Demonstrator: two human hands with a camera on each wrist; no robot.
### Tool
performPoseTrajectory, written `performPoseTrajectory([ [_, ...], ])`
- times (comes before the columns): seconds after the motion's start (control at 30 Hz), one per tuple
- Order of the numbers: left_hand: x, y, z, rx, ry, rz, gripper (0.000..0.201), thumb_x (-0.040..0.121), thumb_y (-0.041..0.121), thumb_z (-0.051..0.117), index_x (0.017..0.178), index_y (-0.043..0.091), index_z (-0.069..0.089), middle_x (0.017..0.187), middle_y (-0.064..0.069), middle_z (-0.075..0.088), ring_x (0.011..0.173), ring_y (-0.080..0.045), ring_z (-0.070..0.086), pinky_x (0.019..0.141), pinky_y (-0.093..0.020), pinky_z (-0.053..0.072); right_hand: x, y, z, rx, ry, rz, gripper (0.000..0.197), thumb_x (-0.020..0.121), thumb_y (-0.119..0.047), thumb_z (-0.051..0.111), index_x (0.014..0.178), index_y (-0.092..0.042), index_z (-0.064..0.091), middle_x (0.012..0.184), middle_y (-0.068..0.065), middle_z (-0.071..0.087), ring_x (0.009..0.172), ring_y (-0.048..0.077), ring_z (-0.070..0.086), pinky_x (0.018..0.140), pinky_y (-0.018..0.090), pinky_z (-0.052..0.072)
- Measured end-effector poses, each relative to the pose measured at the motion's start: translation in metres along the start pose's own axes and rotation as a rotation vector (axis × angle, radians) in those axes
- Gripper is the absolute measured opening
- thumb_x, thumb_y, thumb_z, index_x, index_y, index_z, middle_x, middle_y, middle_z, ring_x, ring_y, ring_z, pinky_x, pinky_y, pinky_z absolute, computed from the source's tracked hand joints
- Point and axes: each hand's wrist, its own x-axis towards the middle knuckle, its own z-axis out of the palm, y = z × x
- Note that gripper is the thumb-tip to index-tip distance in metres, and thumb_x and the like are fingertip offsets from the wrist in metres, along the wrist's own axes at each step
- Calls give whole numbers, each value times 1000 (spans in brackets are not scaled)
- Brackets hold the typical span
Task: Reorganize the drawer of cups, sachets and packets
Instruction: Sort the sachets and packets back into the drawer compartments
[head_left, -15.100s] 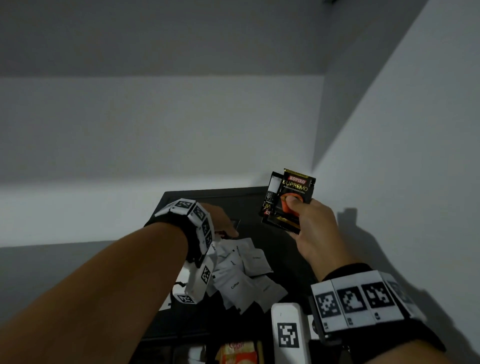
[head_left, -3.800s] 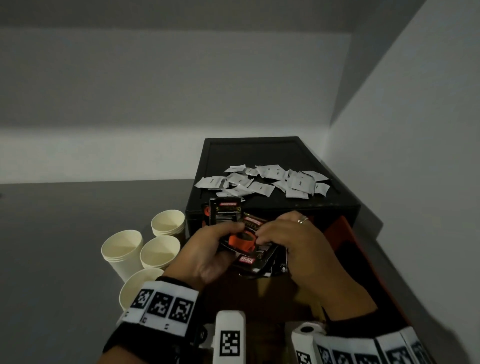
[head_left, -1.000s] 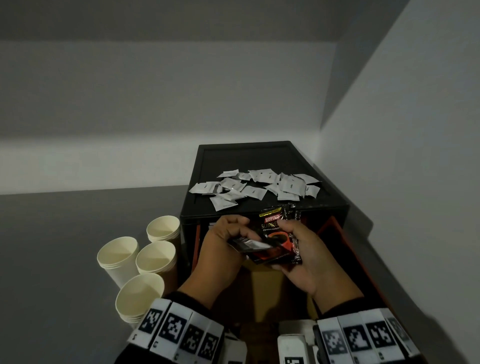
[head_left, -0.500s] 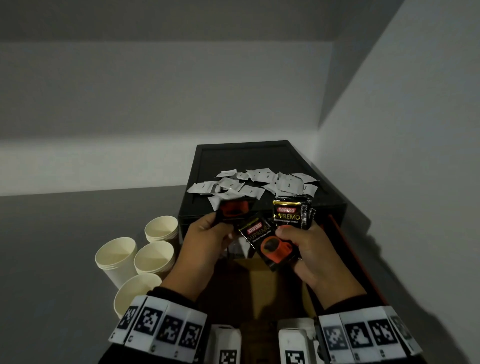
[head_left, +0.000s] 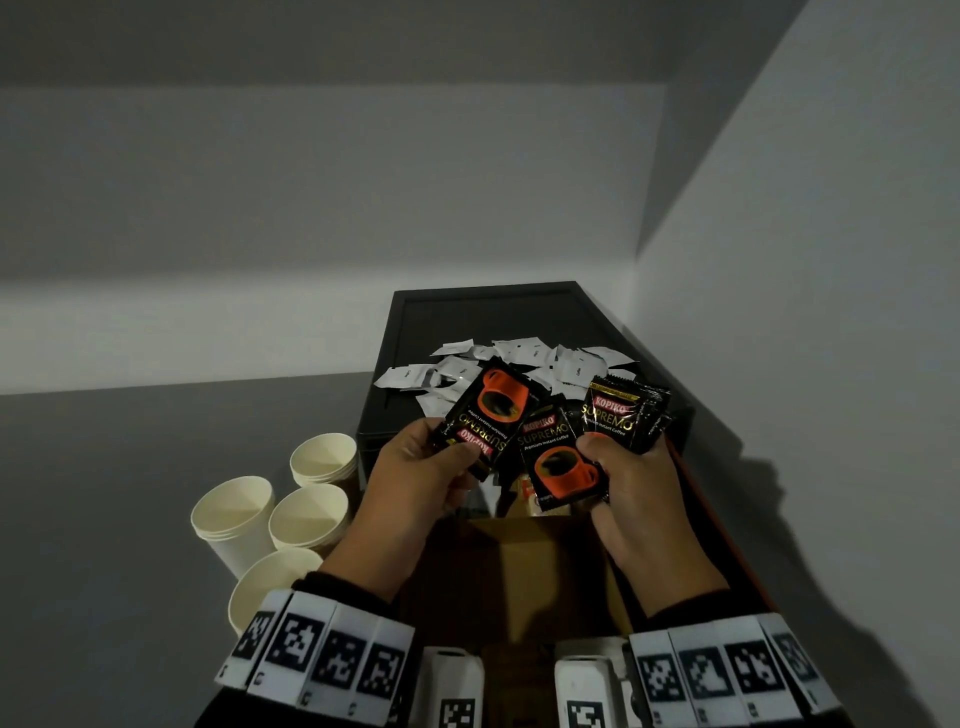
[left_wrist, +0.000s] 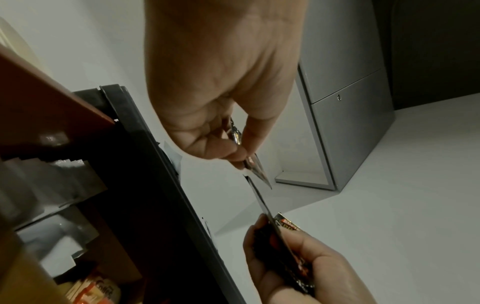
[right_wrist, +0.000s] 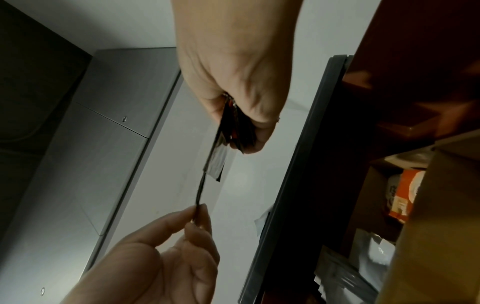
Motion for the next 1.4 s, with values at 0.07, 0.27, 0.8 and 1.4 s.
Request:
performPoseTrajectory([
  [0.07, -1, 2, 2, -64, -4, -20, 25, 89, -7, 49, 91, 16, 57, 79, -3, 63, 59, -11, 57, 60, -30, 45, 0, 0, 0, 11, 9, 0, 45, 83, 15, 50, 120, -10, 52, 99, 10, 65, 92, 31, 64, 79, 47, 53],
  [0.27, 0, 10, 3, -172, 5, 60, 52, 90, -16, 37, 116, 28, 41, 98, -7, 59, 65, -18, 60, 54, -28, 51, 1, 1, -2, 24, -1, 5, 44, 83, 14, 51, 119, -11, 52, 100, 12, 64, 87, 27, 65, 73, 42, 54],
  [0.8, 0, 5, 39, -40, 100, 69, 22, 97, 3, 42, 94, 16, 60, 97, -6, 65, 83, -16, 64, 71, -32, 54, -13, 9, 5, -41, -172, 87, 35, 84, 7, 54, 107, -19, 57, 94, 7, 69, 90, 28, 67, 76, 45, 55],
  [1.4, -1, -14, 51, -144, -109, -114, 33, 93, 32, 52, 121, 13, 55, 103, -8, 69, 94, -20, 67, 80, -34, 54, -7, 13, -4, -481, -256, 68, 39, 78, 1, 68, 112, -18, 64, 99, 2, 72, 94, 17, 69, 74, 26, 55],
])
